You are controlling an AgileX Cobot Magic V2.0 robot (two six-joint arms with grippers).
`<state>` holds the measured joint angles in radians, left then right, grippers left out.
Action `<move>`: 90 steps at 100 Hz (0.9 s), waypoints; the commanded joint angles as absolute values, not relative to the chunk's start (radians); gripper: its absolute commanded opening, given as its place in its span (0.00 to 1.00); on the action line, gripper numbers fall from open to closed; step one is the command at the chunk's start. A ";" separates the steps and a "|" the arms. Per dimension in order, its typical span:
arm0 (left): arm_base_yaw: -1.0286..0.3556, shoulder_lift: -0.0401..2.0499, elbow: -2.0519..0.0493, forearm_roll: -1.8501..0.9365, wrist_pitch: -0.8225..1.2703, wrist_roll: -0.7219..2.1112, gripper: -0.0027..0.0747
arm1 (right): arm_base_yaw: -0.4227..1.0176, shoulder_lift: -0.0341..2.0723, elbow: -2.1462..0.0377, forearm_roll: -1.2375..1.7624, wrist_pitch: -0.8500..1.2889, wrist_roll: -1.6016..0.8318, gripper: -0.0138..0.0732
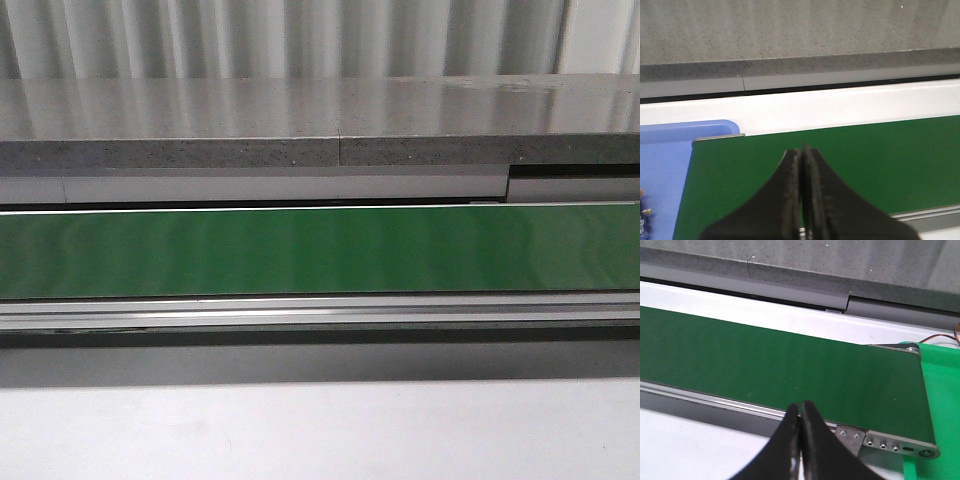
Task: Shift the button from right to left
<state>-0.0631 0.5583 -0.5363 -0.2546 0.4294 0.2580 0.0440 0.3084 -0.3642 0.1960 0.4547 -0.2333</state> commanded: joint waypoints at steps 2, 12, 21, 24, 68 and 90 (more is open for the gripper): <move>-0.060 0.512 -0.534 -0.264 0.345 0.246 0.01 | 0.044 0.313 -0.390 0.204 0.385 -0.239 0.08; -0.060 0.465 -0.492 -0.264 0.324 0.246 0.01 | 0.044 0.313 -0.390 0.204 0.385 -0.239 0.08; -0.060 0.425 -0.447 -0.264 0.276 0.246 0.01 | 0.044 0.313 -0.390 0.204 0.385 -0.239 0.08; -0.060 0.414 -0.434 -0.264 0.262 0.246 0.01 | 0.044 0.313 -0.390 0.204 0.385 -0.239 0.08; -0.060 0.231 -0.239 -0.219 0.089 0.240 0.01 | 0.044 0.313 -0.390 0.204 0.385 -0.239 0.08; -0.060 0.115 -0.154 0.044 0.088 -0.014 0.01 | 0.044 0.313 -0.390 0.204 0.385 -0.239 0.08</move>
